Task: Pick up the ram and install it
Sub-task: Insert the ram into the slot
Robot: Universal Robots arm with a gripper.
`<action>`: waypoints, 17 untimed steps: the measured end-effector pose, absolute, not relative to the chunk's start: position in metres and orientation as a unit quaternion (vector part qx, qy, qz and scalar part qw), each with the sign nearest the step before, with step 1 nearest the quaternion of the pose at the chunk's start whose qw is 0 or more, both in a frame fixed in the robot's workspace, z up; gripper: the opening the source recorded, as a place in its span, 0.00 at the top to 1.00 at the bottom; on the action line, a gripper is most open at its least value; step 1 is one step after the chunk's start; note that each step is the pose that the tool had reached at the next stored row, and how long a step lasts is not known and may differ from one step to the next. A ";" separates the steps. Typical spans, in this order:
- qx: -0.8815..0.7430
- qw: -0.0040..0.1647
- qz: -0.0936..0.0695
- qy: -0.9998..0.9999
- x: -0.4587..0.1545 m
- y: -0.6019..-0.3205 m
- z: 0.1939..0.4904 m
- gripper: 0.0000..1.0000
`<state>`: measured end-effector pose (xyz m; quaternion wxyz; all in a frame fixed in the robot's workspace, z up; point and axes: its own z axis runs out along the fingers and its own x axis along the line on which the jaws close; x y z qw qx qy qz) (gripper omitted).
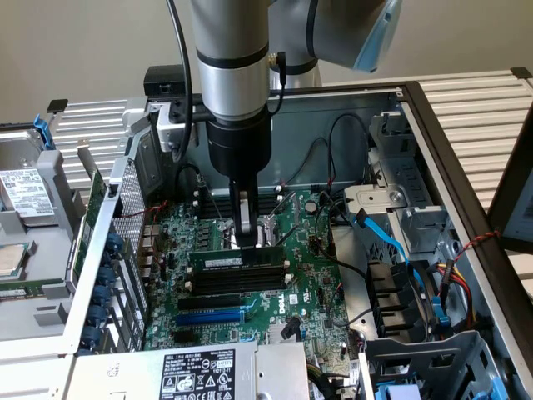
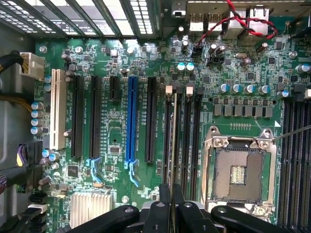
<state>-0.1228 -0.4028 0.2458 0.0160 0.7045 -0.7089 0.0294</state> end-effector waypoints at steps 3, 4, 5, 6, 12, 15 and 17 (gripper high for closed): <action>0.705 0.016 0.029 -0.709 -0.123 -0.404 0.245 0.87; 0.705 0.016 0.029 -0.709 -0.123 -0.404 0.245 0.87; 0.704 0.016 0.029 -0.709 -0.123 -0.404 0.244 0.87; 0.704 0.016 0.029 -0.709 -0.123 -0.404 0.243 0.87; 0.704 0.017 0.031 -0.709 -0.123 -0.405 0.242 0.87; 0.704 0.018 0.032 -0.709 -0.123 -0.405 0.242 0.87; 0.704 0.017 0.034 -0.709 -0.123 -0.405 0.241 0.87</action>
